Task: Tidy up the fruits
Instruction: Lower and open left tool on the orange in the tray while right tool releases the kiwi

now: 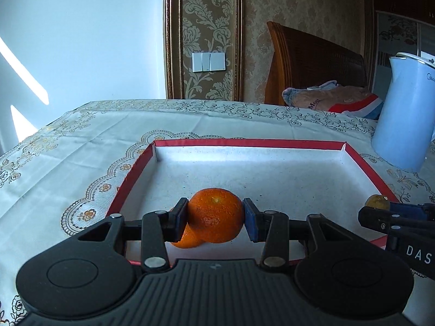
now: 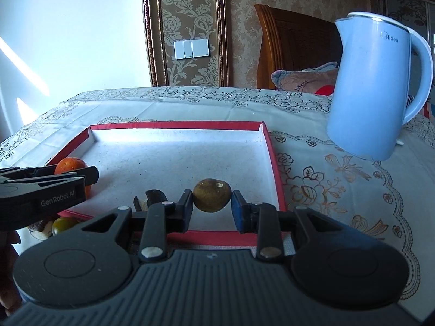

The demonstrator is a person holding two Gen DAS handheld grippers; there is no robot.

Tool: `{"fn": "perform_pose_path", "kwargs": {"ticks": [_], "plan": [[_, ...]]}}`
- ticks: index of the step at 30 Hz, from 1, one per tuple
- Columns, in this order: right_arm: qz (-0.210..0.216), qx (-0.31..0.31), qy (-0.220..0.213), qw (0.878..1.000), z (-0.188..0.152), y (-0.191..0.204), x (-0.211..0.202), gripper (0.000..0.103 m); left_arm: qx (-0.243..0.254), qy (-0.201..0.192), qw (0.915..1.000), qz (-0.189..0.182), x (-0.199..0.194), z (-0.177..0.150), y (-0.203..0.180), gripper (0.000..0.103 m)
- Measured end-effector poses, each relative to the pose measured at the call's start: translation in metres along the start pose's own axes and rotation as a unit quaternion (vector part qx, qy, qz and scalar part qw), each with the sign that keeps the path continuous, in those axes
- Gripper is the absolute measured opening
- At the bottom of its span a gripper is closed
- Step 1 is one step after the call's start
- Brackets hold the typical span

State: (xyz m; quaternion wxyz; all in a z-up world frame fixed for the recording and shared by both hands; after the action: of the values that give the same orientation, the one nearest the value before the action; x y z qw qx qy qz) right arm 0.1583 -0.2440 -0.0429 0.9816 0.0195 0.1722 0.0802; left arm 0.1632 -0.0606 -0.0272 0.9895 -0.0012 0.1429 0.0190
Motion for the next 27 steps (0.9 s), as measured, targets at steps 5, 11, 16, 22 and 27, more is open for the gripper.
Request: {"fn": "perform_pose_path", "kwargs": {"ticks": [5,11,16,22,27], "plan": [[0.007,0.001,0.006,1.0,-0.004,0.003,0.004,0.029,0.012,-0.009,0.9999,0.006,0.006,0.0,-0.002,0.042],[0.005,0.005,0.015,1.0,-0.01,0.002,0.009,0.029,0.018,-0.017,0.9997,-0.007,0.004,-0.001,-0.012,0.042],[0.009,0.006,0.017,1.0,-0.013,0.006,0.01,0.029,0.033,-0.022,0.9992,-0.009,0.003,-0.004,-0.019,0.042],[0.005,0.003,0.019,1.0,-0.014,0.01,0.014,0.029,0.033,-0.015,0.9991,-0.023,0.004,-0.006,-0.028,0.043],[-0.001,0.006,0.017,1.0,-0.016,0.01,0.016,0.03,0.032,-0.005,0.9988,-0.036,0.007,-0.009,-0.035,0.042]]}}
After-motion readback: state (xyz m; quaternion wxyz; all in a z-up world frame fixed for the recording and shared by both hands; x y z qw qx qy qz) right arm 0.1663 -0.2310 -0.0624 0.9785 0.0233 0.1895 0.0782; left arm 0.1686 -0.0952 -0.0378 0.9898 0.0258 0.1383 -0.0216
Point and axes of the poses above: each gripper's, at about its wrist camera, not at the fingertips, and x roughly the way its jaws point, y to its left, z to its top, the point moved 10 cm from there along x, roughly the way its jaws point, and after that the axes turned 14 degrees about -y, right-handed, at the moved point
